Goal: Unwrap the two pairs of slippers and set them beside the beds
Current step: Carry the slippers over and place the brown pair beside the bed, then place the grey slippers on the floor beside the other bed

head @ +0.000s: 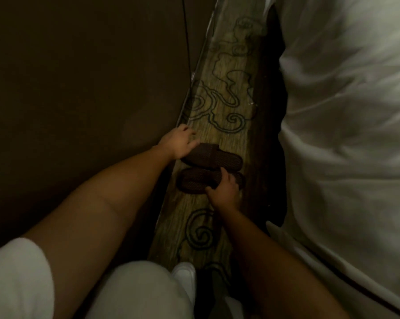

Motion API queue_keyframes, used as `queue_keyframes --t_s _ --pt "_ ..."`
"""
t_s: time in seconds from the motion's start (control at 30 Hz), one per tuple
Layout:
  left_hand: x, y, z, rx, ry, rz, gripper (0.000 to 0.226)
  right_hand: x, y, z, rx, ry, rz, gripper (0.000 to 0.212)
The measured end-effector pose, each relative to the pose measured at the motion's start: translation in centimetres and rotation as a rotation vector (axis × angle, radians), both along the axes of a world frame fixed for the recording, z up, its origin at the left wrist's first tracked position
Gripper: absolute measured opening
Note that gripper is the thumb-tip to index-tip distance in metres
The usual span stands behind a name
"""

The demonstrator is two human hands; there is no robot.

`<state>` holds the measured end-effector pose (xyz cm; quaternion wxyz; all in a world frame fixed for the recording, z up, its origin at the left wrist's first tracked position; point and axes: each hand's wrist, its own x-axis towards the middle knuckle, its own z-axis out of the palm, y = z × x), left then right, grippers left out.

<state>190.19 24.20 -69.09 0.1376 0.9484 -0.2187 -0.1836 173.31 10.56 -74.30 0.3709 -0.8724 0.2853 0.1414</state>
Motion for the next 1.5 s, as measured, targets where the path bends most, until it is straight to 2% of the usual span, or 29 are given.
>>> queue_keyframes --t_s 0.13,0.27,0.43,0.57,0.73,0.87,0.97,1.07,1.13,1.23,1.33,1.5 --pt "-4.4 1.3 5.1 -0.021 -0.041 0.064 0.056 -3.1 -0.5 6.8 -0.012 0.026 0.043 0.083" --pt "-8.6 1.6 13.3 -0.052 -0.047 0.149 0.052 -7.2 -0.5 15.1 0.041 -0.003 0.047 0.079" --pt "-13.0 2.1 26.7 -0.095 -0.056 0.168 0.054 -10.9 -0.9 28.1 0.052 -0.034 0.127 0.085" --pt "-16.5 2.3 38.4 -0.137 -0.064 0.272 0.064 -13.2 -2.3 39.8 0.044 -0.107 0.116 0.082" --pt "-21.7 1.5 51.4 -0.217 -0.179 0.279 0.062 -18.0 -5.0 53.1 -0.021 -0.165 0.239 0.083" --pt "-28.2 -0.5 59.3 -0.147 -0.288 0.190 0.065 -23.6 -8.1 62.7 -0.199 -0.249 0.258 0.080" --pt "-31.6 -2.8 64.8 -0.080 -0.313 0.106 0.086 -26.8 -10.4 70.2 -0.386 -0.381 0.231 0.074" --pt "-33.5 -6.0 71.0 -0.024 -0.269 0.013 0.126 -29.2 -14.1 77.8 -0.518 -0.426 0.206 0.095" --pt "-33.7 -8.3 75.1 -0.006 -0.339 -0.047 0.139 -30.2 -17.9 82.6 -0.594 -0.404 0.140 0.111" --pt "-33.5 -13.2 80.9 -0.003 -0.509 -0.137 0.139 -32.3 -24.7 88.4 -0.771 -0.364 -0.087 0.114" --pt "-34.5 -19.8 84.9 -0.061 -0.576 -0.261 0.134 -36.9 -29.5 91.3 -0.889 -0.328 -0.207 0.110" --pt "-39.0 -31.8 88.0 -0.155 -0.666 -0.497 0.128 -46.6 -35.6 94.1 -0.944 -0.305 -0.425 0.105"
